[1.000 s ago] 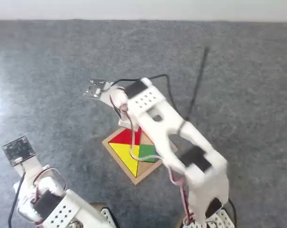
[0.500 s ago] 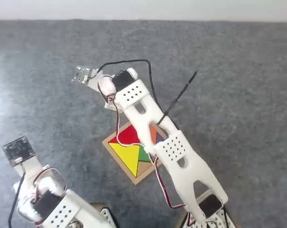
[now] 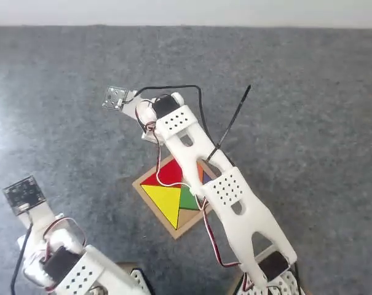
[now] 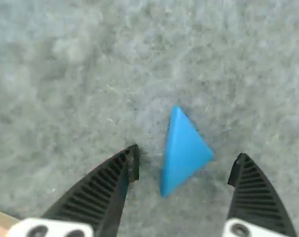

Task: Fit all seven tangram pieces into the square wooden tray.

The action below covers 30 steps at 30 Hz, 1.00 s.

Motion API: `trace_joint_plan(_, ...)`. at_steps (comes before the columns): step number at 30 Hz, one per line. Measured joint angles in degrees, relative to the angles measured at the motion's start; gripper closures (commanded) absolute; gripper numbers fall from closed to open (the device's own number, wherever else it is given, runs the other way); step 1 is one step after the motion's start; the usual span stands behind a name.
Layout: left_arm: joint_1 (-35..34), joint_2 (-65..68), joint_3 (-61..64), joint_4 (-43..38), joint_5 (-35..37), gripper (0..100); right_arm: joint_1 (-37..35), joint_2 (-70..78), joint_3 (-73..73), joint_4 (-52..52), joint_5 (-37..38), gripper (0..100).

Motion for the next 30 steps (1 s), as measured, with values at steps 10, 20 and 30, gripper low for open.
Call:
trace_joint_plan(10,0.0,0.0,0.0,0.0,0.0,99,0.0,0.4,-0.1,0.6,16.1,87.6)
trace_joint_plan(20,0.0,0.0,0.0,0.0,0.0,99,0.2,0.4,-2.4,8.5,21.5,97.7)
trace_joint_plan(30,0.0,0.0,0.0,0.0,0.0,99,2.3,0.7,-6.4,13.0,18.1,89.8)
